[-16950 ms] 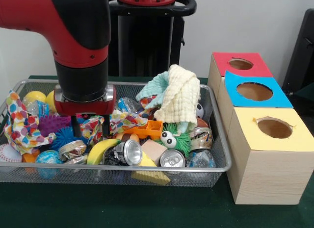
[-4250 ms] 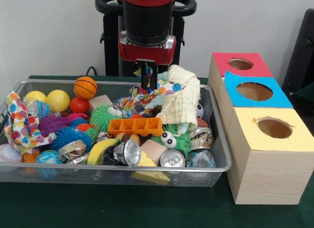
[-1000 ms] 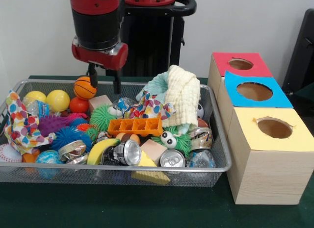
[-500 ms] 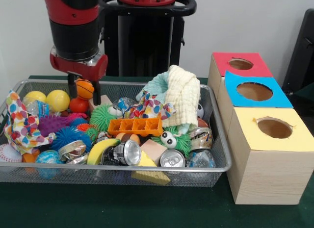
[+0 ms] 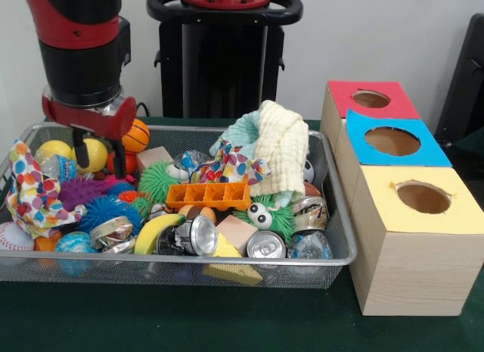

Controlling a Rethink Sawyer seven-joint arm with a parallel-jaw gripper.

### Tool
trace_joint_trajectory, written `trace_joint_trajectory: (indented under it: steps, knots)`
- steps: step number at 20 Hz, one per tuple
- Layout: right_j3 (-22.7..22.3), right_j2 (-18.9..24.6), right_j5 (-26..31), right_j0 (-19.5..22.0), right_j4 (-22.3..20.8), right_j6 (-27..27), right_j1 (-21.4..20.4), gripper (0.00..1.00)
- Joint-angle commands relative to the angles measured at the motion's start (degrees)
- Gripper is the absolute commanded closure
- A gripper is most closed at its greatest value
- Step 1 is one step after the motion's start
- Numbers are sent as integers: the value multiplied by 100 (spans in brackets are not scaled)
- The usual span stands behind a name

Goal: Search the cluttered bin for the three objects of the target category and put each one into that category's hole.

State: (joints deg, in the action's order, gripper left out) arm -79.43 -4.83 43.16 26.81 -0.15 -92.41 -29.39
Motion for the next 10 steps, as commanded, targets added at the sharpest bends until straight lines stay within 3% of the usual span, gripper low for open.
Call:
trace_joint_trajectory:
  steps: [1,10]
  knots:
    - [465,823,520,220,-353,798,454,0]
    - [454,1014,257,348,-521,638,652,0]
